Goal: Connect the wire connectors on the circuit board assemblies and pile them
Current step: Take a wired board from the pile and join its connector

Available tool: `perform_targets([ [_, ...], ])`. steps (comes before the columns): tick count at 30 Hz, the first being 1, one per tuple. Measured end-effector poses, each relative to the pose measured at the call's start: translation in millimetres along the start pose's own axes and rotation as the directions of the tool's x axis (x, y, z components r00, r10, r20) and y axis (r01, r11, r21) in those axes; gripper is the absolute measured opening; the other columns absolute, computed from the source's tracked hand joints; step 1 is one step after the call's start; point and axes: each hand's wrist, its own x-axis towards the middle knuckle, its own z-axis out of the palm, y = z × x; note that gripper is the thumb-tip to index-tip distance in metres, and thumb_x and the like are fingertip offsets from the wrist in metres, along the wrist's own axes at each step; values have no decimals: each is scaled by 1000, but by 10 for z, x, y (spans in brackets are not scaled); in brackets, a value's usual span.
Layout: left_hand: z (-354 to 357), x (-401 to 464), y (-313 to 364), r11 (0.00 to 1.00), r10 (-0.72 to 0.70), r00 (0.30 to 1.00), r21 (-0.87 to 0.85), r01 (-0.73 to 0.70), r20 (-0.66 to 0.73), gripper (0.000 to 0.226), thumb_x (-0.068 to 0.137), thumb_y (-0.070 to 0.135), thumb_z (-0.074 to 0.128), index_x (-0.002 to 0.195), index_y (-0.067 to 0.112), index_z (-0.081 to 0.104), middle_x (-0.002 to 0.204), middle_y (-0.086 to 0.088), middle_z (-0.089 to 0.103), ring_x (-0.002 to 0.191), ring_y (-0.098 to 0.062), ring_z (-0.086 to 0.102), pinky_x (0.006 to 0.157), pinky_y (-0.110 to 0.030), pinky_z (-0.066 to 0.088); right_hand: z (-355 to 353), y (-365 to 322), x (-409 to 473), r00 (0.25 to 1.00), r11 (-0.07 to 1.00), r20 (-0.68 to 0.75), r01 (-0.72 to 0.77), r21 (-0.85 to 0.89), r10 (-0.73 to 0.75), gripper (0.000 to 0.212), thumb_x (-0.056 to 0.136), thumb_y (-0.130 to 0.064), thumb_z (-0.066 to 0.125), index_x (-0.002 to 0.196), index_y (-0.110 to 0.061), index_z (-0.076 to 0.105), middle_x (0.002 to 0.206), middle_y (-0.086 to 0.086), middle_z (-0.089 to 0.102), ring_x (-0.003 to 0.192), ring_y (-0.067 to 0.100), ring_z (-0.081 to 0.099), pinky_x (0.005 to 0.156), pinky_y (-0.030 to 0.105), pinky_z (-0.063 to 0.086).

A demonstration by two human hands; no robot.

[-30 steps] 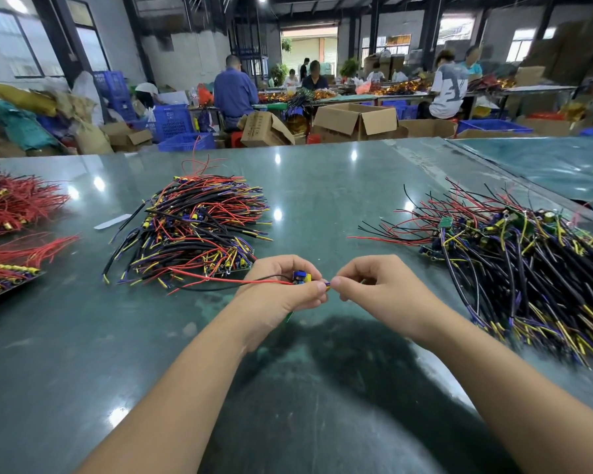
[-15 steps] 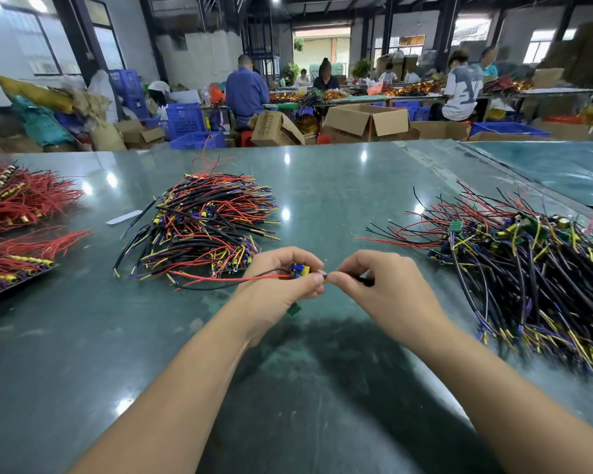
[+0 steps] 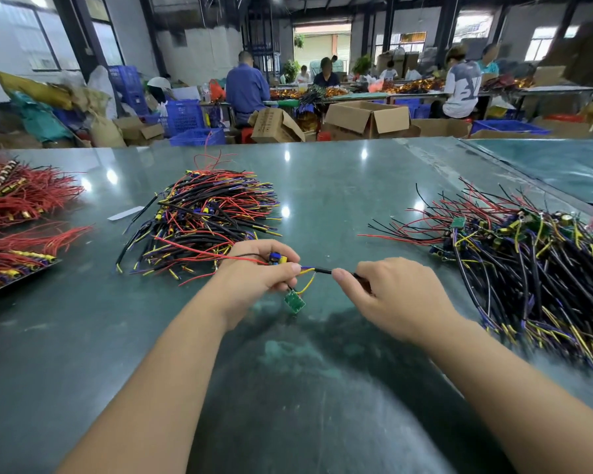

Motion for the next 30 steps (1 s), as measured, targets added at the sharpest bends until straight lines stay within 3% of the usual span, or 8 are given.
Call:
perform_targets([
  [5, -92, -52, 13, 992, -73, 986, -88, 87, 147, 15, 83, -7, 63, 78, 7, 65, 66, -6, 63, 57, -11, 61, 56, -15, 51, -29, 98, -7, 987, 986, -24, 161, 48, -160, 66, 90, -66, 16, 53, -12, 28, 45, 4, 31, 54, 33, 37, 47, 35, 23],
  [9, -84, -83, 18, 987, -86, 965, -110, 116, 246, 15, 83, -8, 62, 78, 6, 66, 69, -8, 64, 59, -11, 61, 57, -16, 50, -87, 190, -45, 951, 940, -106, 304, 154, -291, 59, 92, -50, 30, 47, -12, 35, 41, 9, 34, 43, 34, 37, 42, 35, 32],
  [11, -63, -75, 14, 983, -81, 969, -143, 117, 234, 15, 83, -8, 61, 77, 5, 66, 68, -7, 65, 58, -11, 62, 56, -16, 51, -97, 216, -53, 946, 936, -139, 312, 161, -292, 57, 94, -47, 37, 49, -12, 40, 42, 4, 36, 44, 29, 41, 41, 33, 33],
  [15, -48, -65, -4, 962, -89, 976, -238, 137, 201, 11, 78, -5, 64, 76, 5, 66, 65, -7, 64, 56, -11, 62, 54, -16, 51, -56, 239, -30, 971, 961, -43, 239, 143, -235, 64, 93, -62, 24, 56, -13, 43, 51, 5, 44, 57, 31, 48, 54, 41, 39],
  [20, -22, -42, -25, 943, -91, 977, -300, 147, 194, 9, 72, -3, 65, 79, 4, 66, 66, -7, 64, 57, -12, 63, 57, -17, 53, -113, 173, -41, 948, 919, -44, 317, 234, -316, 49, 84, -55, 27, 50, -21, 22, 44, 2, 29, 45, 30, 33, 47, 38, 25],
  [23, 14, -13, -45, 947, -97, 989, -295, 125, 108, 12, 81, -9, 60, 82, 2, 65, 65, -5, 65, 56, -11, 63, 56, -16, 53, -72, 175, -52, 967, 956, 4, 249, 158, -253, 52, 82, -64, 21, 57, -20, 32, 53, 1, 41, 59, 27, 46, 55, 39, 34],
  [26, 44, 6, -68, 950, -101, 994, -293, 106, 31, 13, 81, -9, 62, 83, 3, 66, 65, -5, 67, 57, -11, 64, 56, -15, 52, -28, 155, -25, 983, 985, -98, 160, 67, -153, 44, 91, -61, 31, 83, -22, 49, 80, -7, 56, 85, 17, 51, 66, 34, 38],
  [30, 70, 26, -59, 924, -103, 995, -371, 95, -1, 24, 76, 3, 68, 100, 9, 65, 78, -9, 70, 63, -11, 66, 58, -15, 53, -10, 100, -11, 993, 970, -72, 108, 218, -94, 24, 98, -47, 35, 106, -30, 51, 98, -8, 62, 94, 23, 57, 67, 34, 43],
])
